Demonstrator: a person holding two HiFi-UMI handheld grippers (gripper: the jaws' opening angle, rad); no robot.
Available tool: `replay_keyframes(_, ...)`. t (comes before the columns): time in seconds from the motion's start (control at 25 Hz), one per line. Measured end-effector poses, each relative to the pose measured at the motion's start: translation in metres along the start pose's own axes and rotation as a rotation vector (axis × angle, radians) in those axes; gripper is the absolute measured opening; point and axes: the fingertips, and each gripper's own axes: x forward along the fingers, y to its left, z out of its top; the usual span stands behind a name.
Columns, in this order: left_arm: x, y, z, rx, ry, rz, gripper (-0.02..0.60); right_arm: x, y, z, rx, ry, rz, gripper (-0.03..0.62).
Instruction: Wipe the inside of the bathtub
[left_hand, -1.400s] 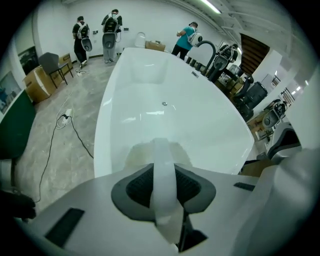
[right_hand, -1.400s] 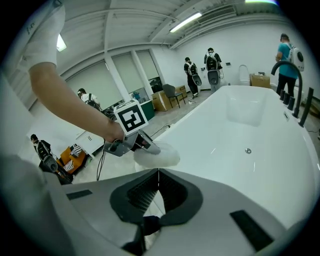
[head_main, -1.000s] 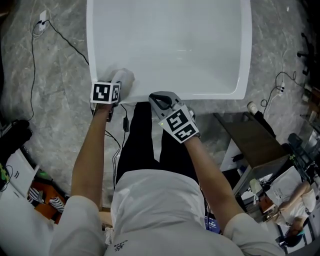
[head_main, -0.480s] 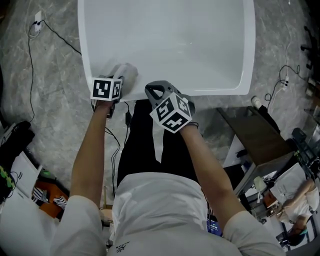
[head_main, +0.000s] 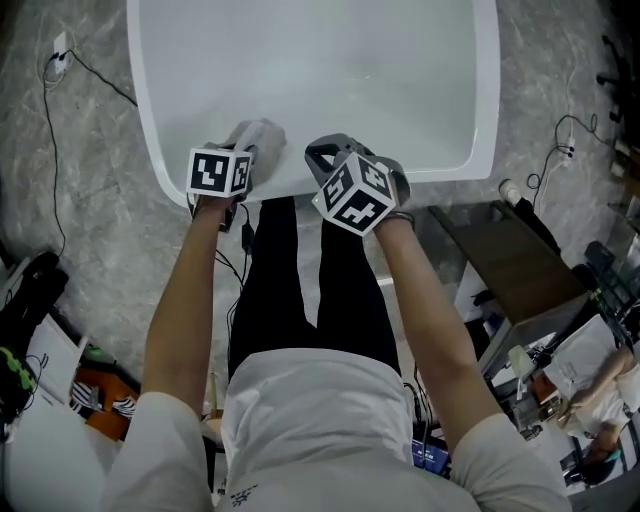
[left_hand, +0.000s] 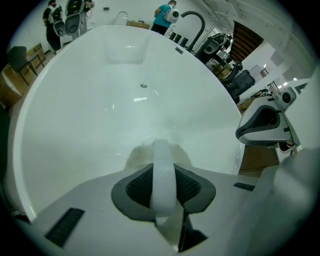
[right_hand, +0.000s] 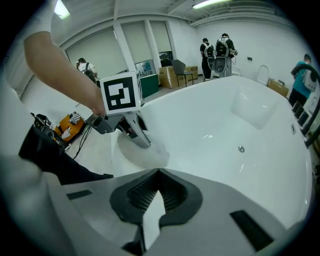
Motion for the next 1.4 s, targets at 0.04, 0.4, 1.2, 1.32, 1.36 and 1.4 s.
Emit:
replay_keyframes(0.04, 0.002, -0.004, 0.002, 0.003, -0.001, -0.005, 0.095, -0.002, -0.003, -0.007, 0.002, 0.007, -0.006, 0.017)
replay_keyframes(0.4, 0.027, -0.049, 0.024, 0.046, -0.012, -0.057, 0.095, -0.015, -0.033, -0.055, 0.019, 0.047, -0.064, 0.017)
replay_keyframes(1.2, 0.071, -0.159, 0.071, 0.140, -0.062, -0.146, 0.095, -0.087, -0.103, -0.160, 0.133, 0.072, -0.256, 0.017)
replay_keyframes(1.32, 0.078, -0.177, 0.078, 0.149, -0.071, -0.165, 0.095, -0.097, -0.110, -0.170, 0.128, 0.082, -0.276, 0.017)
replay_keyframes(1.36, 0.080, -0.183, 0.081, 0.153, -0.073, -0.170, 0.095, -0.100, -0.112, -0.173, 0.128, 0.085, -0.282, 0.017)
replay_keyframes(1.4, 0.083, -0.190, 0.084, 0.158, -0.076, -0.175, 0.095, -0.103, -0.115, -0.177, 0.128, 0.087, -0.289, 0.017)
